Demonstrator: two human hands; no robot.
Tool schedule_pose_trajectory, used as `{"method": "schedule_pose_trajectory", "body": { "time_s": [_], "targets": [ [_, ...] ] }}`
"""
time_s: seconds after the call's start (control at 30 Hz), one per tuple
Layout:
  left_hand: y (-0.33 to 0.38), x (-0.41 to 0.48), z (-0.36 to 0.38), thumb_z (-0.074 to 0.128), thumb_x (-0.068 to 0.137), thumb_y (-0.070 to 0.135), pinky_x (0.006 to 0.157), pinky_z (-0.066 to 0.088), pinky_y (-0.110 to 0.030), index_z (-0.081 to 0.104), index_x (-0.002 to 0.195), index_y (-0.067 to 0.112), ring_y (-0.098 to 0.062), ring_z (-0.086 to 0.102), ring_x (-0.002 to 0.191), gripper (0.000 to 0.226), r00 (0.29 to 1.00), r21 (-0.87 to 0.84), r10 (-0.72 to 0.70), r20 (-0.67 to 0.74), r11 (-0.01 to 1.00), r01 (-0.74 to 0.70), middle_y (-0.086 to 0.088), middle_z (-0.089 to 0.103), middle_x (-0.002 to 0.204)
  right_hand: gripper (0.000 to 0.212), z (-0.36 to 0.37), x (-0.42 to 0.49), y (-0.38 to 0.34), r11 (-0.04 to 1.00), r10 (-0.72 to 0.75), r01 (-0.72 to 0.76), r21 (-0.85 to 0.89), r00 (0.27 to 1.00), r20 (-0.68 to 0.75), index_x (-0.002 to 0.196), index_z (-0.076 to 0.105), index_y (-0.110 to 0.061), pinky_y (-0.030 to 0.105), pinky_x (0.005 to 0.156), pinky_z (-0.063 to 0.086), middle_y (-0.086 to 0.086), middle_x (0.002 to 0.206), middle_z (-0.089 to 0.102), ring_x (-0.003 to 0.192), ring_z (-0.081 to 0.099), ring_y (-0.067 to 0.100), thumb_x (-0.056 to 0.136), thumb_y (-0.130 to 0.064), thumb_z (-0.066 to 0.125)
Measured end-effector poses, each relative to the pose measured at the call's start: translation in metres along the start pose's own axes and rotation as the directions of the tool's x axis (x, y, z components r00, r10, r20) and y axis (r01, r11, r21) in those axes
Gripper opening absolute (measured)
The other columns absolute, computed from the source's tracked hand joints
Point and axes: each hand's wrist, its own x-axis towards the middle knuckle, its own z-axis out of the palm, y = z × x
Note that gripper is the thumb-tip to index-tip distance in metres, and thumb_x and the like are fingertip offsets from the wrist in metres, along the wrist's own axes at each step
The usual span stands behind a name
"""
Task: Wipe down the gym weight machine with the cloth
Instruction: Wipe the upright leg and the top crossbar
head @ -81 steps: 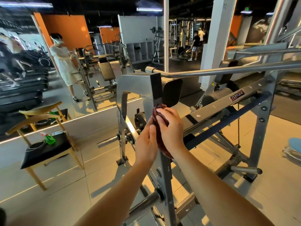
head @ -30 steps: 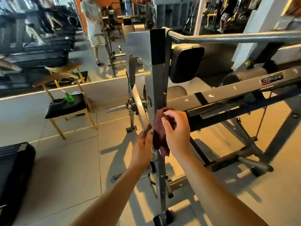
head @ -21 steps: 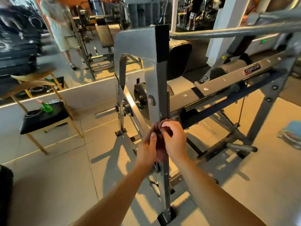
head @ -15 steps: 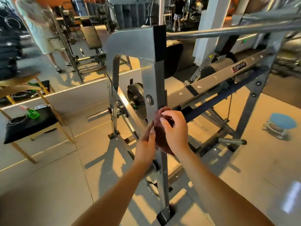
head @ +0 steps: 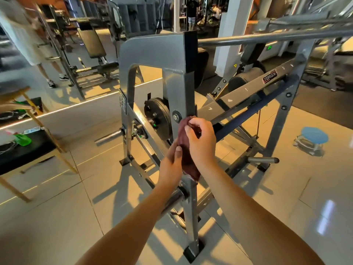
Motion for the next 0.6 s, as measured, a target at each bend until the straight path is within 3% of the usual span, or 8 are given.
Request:
{"method": "schedule_pose_trajectory", "body": {
  "time_s": [0.07, 0.13, 0.27, 0.37, 0.43, 0.5, 0.53, 0.6],
  "targets": [
    [-0.007, 0.002, -0.003, 0.039, 0.109, 0.031, 0.081, 0.043, 0.001, 0.043, 0.151, 0.032, 0.016, 0.054, 0.108, 0.042, 1.000, 0.004, 0.001, 0.018, 1.000, -0.001, 0.013, 0.060, 0.131, 0.011, 0.009, -0.005, 0.002, 1.000, -0.010, 0.010, -0.021, 1.000, -0.008, 0.110, 0.066, -0.020, 0.004, 0.089, 0.043, -0.008, 0.114, 0.060, 0.102, 0.053, -0.009, 0.099, -0.021, 0.064],
    [-0.016, 0.000, -0.005, 0.042, 0.109, 0.027, 0.091, 0.047, -0.010, 0.040, 0.151, 0.039, 0.006, 0.055, 0.120, 0.044, 0.999, -0.007, -0.017, 0.037, 1.000, 0.018, 0.013, 0.058, 0.137, 0.009, 0.011, -0.022, 0.018, 0.997, 0.041, -0.039, -0.070, 0.999, 0.023, 0.105, 0.064, -0.024, 0.006, 0.088, 0.043, -0.009, 0.113, 0.059, 0.101, 0.053, -0.009, 0.097, -0.019, 0.065],
    [-0.037, -0.012, -0.007, 0.046, 0.107, 0.015, 0.089, 0.054, -0.019, 0.041, 0.145, 0.053, -0.003, 0.058, 0.122, 0.055, 0.995, -0.035, -0.063, 0.079, 0.997, 0.066, 0.013, 0.055, 0.140, 0.012, 0.003, -0.047, 0.047, 0.963, 0.246, -0.232, -0.137, 0.964, 0.100, 0.102, 0.064, -0.032, 0.031, 0.096, 0.053, -0.009, 0.110, 0.063, 0.102, 0.057, 0.005, 0.097, -0.021, 0.066],
    [-0.039, -0.020, -0.004, 0.048, 0.106, 0.017, 0.099, 0.055, -0.029, 0.036, 0.147, 0.055, -0.011, 0.053, 0.129, 0.057, 0.990, -0.001, -0.069, 0.124, 0.998, 0.070, 0.013, 0.050, 0.144, 0.010, -0.004, -0.045, 0.039, 0.945, 0.320, -0.307, -0.112, 0.937, 0.138, 0.107, 0.065, -0.033, 0.034, 0.098, 0.053, -0.012, 0.111, 0.065, 0.105, 0.058, 0.008, 0.099, -0.027, 0.063],
    [-0.035, -0.020, -0.002, 0.050, 0.106, 0.018, 0.097, 0.052, -0.022, 0.030, 0.149, 0.058, -0.005, 0.050, 0.129, 0.062, 0.989, 0.012, -0.040, 0.140, 0.999, 0.039, 0.018, 0.044, 0.147, 0.016, -0.007, -0.051, 0.027, 0.924, 0.379, -0.381, -0.031, 0.903, 0.204, 0.117, 0.065, -0.033, 0.034, 0.100, 0.052, -0.013, 0.115, 0.063, 0.107, 0.057, 0.008, 0.103, -0.033, 0.057],
    [-0.031, -0.016, -0.005, 0.052, 0.103, 0.012, 0.095, 0.051, -0.020, 0.033, 0.150, 0.053, -0.002, 0.052, 0.125, 0.065, 0.995, 0.014, -0.027, 0.091, 1.000, 0.026, 0.017, 0.047, 0.146, 0.024, -0.010, -0.057, 0.017, 0.871, 0.445, -0.488, 0.055, 0.831, 0.335, 0.126, 0.064, -0.033, 0.035, 0.100, 0.051, -0.011, 0.119, 0.062, 0.108, 0.057, 0.008, 0.106, -0.033, 0.050],
    [-0.029, -0.013, -0.008, 0.055, 0.102, 0.011, 0.098, 0.052, -0.026, 0.037, 0.149, 0.049, -0.005, 0.054, 0.123, 0.063, 0.998, 0.050, -0.011, 0.055, 0.999, 0.008, 0.014, 0.052, 0.142, 0.025, -0.012, -0.057, 0.016, 0.871, 0.439, -0.489, 0.053, 0.821, 0.364, 0.126, 0.065, -0.033, 0.034, 0.100, 0.051, -0.010, 0.119, 0.063, 0.108, 0.057, 0.007, 0.107, -0.030, 0.049],
    [-0.026, -0.007, -0.016, 0.057, 0.101, 0.013, 0.103, 0.051, -0.040, 0.043, 0.148, 0.042, -0.013, 0.057, 0.120, 0.056, 0.999, 0.169, 0.012, -0.030, 0.986, -0.006, 0.006, 0.058, 0.136, 0.025, -0.018, -0.049, 0.019, 0.906, 0.401, -0.424, 0.007, 0.863, 0.306, 0.122, 0.069, -0.028, 0.032, 0.100, 0.052, -0.010, 0.119, 0.066, 0.108, 0.059, 0.005, 0.106, -0.025, 0.050]
  ]
}}
